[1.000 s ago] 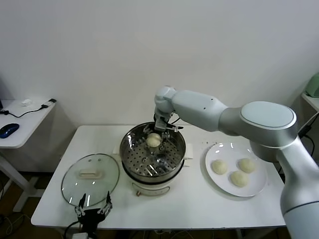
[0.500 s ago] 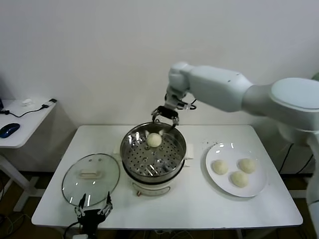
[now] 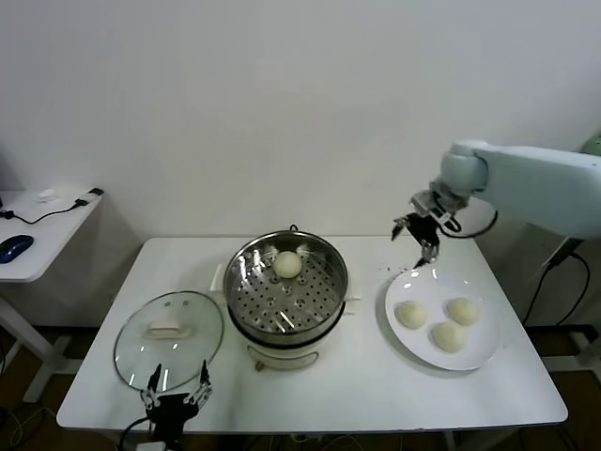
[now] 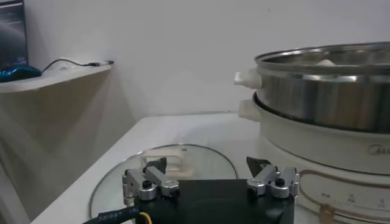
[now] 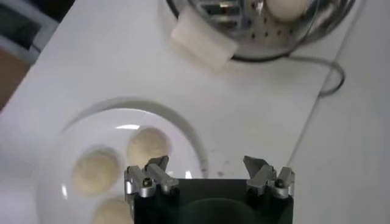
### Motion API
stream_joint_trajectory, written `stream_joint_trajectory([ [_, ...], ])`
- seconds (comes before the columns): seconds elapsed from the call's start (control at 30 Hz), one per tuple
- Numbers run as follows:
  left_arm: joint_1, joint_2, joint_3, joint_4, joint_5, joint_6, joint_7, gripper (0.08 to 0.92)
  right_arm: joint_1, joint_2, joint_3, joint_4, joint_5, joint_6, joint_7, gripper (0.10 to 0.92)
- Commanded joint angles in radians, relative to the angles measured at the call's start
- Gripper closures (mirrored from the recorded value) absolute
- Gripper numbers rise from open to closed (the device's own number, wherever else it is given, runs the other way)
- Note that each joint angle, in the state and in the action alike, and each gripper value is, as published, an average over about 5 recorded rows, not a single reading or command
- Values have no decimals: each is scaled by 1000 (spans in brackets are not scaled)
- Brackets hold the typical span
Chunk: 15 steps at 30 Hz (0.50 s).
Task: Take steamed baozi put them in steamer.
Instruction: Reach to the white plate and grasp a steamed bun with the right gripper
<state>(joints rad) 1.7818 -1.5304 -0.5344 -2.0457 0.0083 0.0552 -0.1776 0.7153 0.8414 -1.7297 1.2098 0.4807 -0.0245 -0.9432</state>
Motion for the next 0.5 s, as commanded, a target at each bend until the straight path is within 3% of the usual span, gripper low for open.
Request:
stream_joint_trajectory([
  [0.03,1,0,0,0,1,-2,0,177,-189,-75,42,4,17,-220,69,203],
  [0.5,33,0,-9,2,12,-10,-7,177,-378,3,225,-139,-51,-219,89,202],
])
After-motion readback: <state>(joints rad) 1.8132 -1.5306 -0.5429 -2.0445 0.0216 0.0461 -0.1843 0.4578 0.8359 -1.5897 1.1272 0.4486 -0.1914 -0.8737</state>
